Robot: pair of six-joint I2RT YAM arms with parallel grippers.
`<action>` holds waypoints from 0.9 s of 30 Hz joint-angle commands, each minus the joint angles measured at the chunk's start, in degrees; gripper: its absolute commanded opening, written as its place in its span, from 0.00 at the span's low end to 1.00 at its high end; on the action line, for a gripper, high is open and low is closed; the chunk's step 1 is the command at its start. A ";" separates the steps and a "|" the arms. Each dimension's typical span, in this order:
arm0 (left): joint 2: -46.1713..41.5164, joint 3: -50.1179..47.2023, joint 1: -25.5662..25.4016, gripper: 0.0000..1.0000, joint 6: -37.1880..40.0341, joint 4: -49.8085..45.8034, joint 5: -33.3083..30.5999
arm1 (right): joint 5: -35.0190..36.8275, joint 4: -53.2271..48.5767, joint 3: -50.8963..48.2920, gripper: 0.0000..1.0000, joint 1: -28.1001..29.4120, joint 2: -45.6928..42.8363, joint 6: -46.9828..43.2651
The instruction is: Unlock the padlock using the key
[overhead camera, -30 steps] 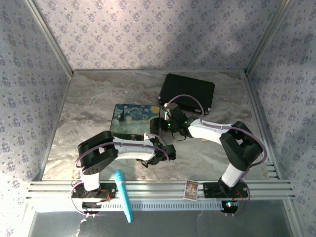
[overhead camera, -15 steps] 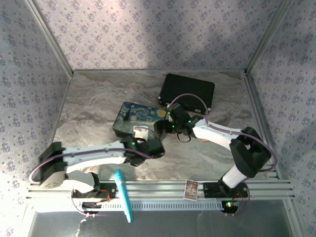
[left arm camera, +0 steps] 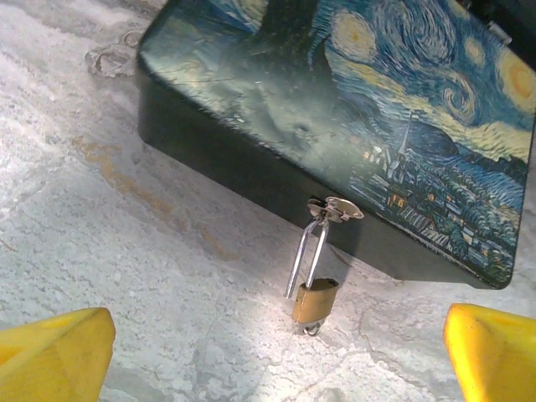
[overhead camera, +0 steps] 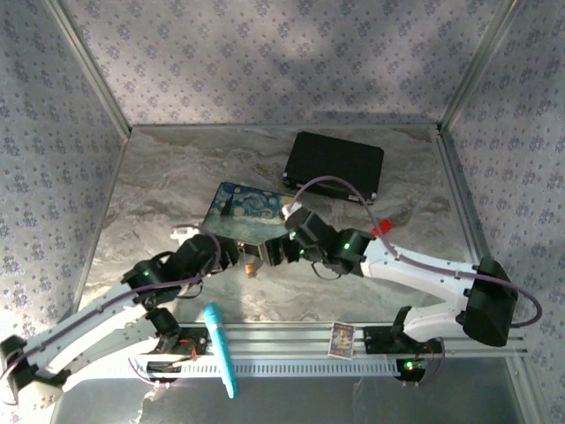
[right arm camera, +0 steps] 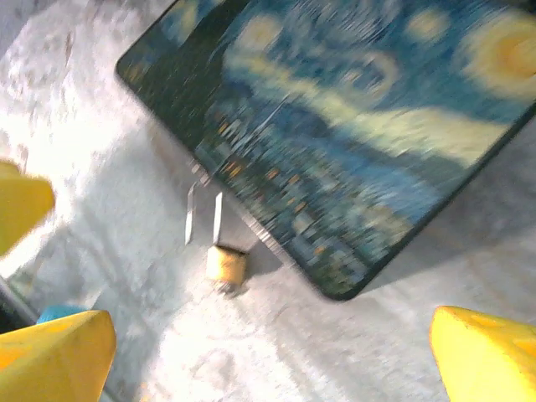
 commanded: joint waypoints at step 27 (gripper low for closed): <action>-9.13 -8.90 7.77 1.00 -1.65 0.43 10.56 | 10.11 7.51 10.73 0.66 8.23 31.76 10.34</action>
